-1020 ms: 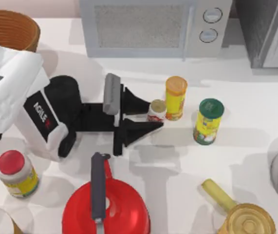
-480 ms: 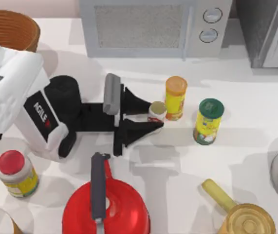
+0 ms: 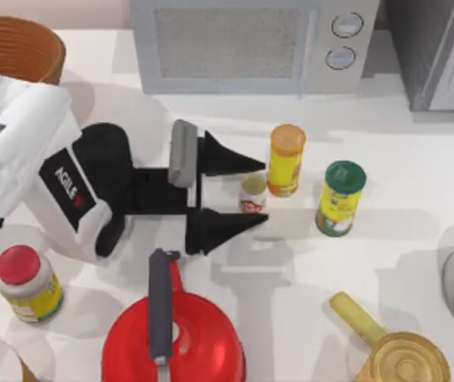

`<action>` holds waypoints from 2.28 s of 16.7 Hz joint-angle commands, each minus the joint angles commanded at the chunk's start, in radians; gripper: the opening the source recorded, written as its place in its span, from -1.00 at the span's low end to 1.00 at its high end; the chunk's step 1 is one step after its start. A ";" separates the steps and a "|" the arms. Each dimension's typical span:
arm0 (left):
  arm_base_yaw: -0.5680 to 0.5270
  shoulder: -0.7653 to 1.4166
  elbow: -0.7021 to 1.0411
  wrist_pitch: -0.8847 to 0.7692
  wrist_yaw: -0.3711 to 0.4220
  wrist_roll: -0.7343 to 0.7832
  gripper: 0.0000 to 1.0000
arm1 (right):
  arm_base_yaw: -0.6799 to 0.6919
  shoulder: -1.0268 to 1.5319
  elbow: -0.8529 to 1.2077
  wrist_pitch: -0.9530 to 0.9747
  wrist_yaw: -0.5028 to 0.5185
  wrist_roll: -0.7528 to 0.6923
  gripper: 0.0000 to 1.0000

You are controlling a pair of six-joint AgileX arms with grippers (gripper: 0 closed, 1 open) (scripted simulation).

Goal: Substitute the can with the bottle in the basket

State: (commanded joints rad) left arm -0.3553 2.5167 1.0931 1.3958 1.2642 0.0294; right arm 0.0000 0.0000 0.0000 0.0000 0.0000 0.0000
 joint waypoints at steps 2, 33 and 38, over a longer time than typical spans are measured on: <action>0.000 0.000 0.000 0.000 0.000 0.000 1.00 | 0.000 0.000 0.000 0.000 0.000 0.000 1.00; 0.310 -2.070 -0.846 -1.104 -1.035 -0.029 1.00 | 0.000 0.000 0.000 0.000 0.000 0.000 1.00; 0.346 -2.410 -1.031 -1.322 -1.211 -0.030 1.00 | 0.000 0.000 0.000 0.000 0.000 0.000 1.00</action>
State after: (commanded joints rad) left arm -0.0095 0.1068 0.0619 0.0739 0.0528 -0.0003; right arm 0.0000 0.0000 0.0000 0.0000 0.0000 0.0000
